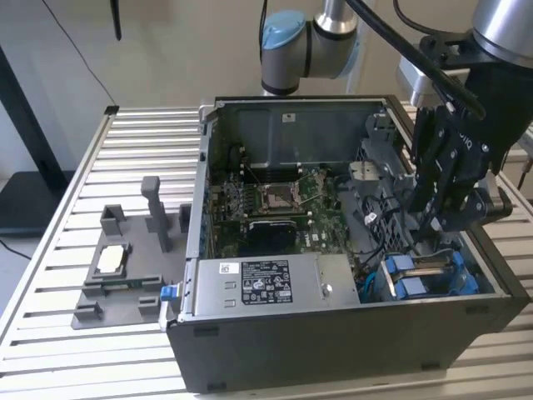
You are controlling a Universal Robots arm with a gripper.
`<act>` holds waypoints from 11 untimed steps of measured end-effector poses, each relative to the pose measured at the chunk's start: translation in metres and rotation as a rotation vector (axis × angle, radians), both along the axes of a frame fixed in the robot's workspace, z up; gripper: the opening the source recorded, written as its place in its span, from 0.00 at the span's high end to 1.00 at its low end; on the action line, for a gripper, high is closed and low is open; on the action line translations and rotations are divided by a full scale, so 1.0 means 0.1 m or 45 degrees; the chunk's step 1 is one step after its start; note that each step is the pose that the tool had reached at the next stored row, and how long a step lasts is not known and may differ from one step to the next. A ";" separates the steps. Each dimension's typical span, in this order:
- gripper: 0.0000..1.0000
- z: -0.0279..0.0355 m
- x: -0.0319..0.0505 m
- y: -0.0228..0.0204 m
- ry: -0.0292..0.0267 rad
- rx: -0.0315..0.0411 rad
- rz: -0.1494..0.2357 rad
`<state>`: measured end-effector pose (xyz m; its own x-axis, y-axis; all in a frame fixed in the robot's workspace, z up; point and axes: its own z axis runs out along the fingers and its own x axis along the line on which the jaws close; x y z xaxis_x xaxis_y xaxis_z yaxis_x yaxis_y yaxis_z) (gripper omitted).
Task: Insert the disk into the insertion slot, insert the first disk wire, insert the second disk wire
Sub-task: 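Insert the disk into the insertion slot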
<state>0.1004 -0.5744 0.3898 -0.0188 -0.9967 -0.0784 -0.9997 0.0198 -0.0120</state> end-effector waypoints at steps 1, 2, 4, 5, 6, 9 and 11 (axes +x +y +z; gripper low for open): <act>0.59 0.009 0.000 0.000 -0.0021 0.0028 0.000; 0.59 0.029 0.000 0.000 -0.0027 0.0045 0.000; 0.59 0.094 0.000 0.000 -0.0030 0.0059 0.000; 0.59 0.139 0.000 0.000 -0.0030 0.0056 0.000; 0.59 0.184 0.000 -0.001 -0.0030 0.0054 0.000; 0.59 0.224 -0.001 0.000 -0.0061 0.0057 0.000; 0.59 0.225 -0.002 0.000 -0.0062 0.0057 0.000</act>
<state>0.1002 -0.5744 0.4123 -0.0184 -0.9964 -0.0830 -0.9997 0.0198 -0.0168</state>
